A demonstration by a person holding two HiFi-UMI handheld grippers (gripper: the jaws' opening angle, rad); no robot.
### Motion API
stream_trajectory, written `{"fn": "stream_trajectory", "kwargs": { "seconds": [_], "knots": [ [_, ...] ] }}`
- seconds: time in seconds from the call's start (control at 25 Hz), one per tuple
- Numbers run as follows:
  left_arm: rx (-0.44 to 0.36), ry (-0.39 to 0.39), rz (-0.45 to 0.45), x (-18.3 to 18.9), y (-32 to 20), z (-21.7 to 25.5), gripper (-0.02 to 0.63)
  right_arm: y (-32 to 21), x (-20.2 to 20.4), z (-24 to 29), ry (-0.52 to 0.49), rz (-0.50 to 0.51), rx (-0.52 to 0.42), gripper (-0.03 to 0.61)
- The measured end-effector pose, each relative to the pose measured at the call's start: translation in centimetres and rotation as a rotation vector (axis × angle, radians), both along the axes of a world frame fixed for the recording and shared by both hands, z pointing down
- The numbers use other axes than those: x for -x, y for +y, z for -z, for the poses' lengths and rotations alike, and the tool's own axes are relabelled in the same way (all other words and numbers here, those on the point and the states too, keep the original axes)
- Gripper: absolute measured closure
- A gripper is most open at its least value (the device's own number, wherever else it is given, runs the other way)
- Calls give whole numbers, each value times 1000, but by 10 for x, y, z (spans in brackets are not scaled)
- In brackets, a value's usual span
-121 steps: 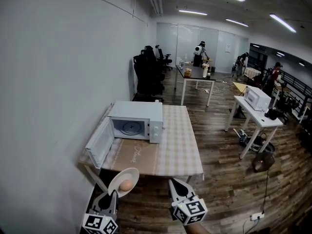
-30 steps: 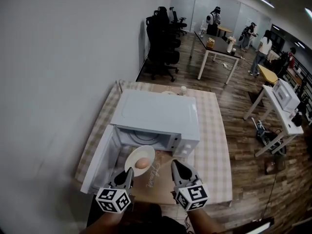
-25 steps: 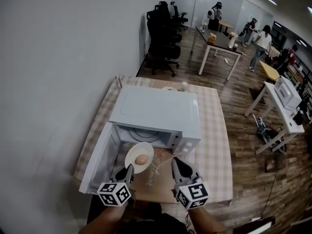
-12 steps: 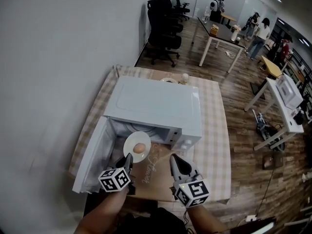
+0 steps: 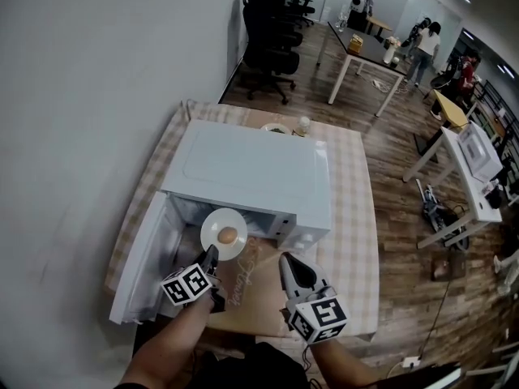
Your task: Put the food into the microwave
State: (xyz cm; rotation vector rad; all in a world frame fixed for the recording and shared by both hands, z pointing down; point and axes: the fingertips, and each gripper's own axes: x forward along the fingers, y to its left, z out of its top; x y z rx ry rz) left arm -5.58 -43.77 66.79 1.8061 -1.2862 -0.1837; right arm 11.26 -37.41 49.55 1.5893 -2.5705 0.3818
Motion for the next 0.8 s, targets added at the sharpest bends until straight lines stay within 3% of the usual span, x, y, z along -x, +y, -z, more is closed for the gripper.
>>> {"fn": "stream_trajectory", "kwargs": {
  "seconds": [0.2,0.8],
  "knots": [
    [13,52,34,-2,-18,-6,597,-4,1,-5,26,23,-2,571],
    [91,331,181,-8,-54,-37,597,-18,-3,-19,57,68,28,571]
  ]
}}
